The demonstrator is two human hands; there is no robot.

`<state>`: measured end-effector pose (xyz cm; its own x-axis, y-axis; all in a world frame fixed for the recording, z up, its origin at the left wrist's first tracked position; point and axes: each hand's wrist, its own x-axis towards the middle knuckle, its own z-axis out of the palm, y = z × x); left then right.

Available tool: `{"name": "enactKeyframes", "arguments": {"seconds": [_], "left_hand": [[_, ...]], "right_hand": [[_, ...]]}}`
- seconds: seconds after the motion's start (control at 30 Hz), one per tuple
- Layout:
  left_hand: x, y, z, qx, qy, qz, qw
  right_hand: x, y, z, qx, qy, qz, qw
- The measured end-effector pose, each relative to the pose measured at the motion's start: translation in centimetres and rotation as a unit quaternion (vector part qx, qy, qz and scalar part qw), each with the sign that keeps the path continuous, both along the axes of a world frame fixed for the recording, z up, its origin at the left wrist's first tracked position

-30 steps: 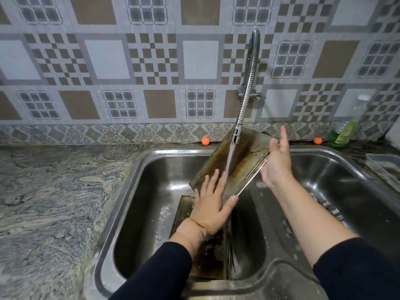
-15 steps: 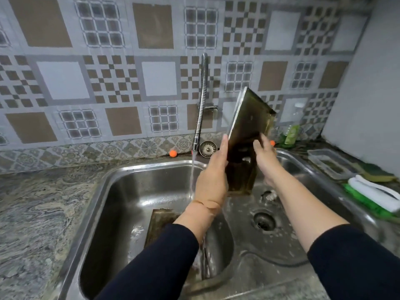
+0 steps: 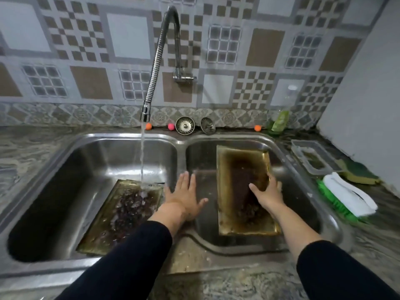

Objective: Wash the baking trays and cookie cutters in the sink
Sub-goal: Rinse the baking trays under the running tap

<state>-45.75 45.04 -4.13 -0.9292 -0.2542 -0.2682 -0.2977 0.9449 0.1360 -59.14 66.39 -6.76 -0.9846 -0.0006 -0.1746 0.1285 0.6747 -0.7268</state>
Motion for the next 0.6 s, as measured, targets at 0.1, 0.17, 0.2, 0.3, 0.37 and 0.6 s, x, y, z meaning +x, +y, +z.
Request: {"name": "enactKeyframes", "arguments": {"seconds": [0.1,0.17,0.2,0.3,0.37,0.6], "left_hand": [[0.3,0.3,-1.7,-0.05,-0.044,-0.006,0.998],[0.4,0.5,-2.0,-0.076,-0.032,-0.006,0.997],[0.3,0.6,-2.2,-0.078,-0.032,-0.001,0.996],[0.3,0.6,-2.6,-0.067,-0.021,0.015,0.997],[0.1,0.5,-2.9,-0.05,-0.014,0.026,0.998],[-0.1,0.4,-3.5,-0.031,-0.002,0.039,0.999]], "right_hand": [[-1.0,0.5,-3.4,0.085,-0.061,0.034,0.994],[-1.8,-0.1,-5.1,0.124,-0.094,0.069,0.985],[-2.3,-0.6,-5.8,0.129,-0.11,0.084,0.982],[-3.5,-2.9,-7.6,0.121,-0.149,0.112,0.975],[-4.1,-4.3,-8.6,0.119,-0.168,0.122,0.971],[-4.6,-5.8,-10.5,0.201,-0.161,0.179,0.949]]}}
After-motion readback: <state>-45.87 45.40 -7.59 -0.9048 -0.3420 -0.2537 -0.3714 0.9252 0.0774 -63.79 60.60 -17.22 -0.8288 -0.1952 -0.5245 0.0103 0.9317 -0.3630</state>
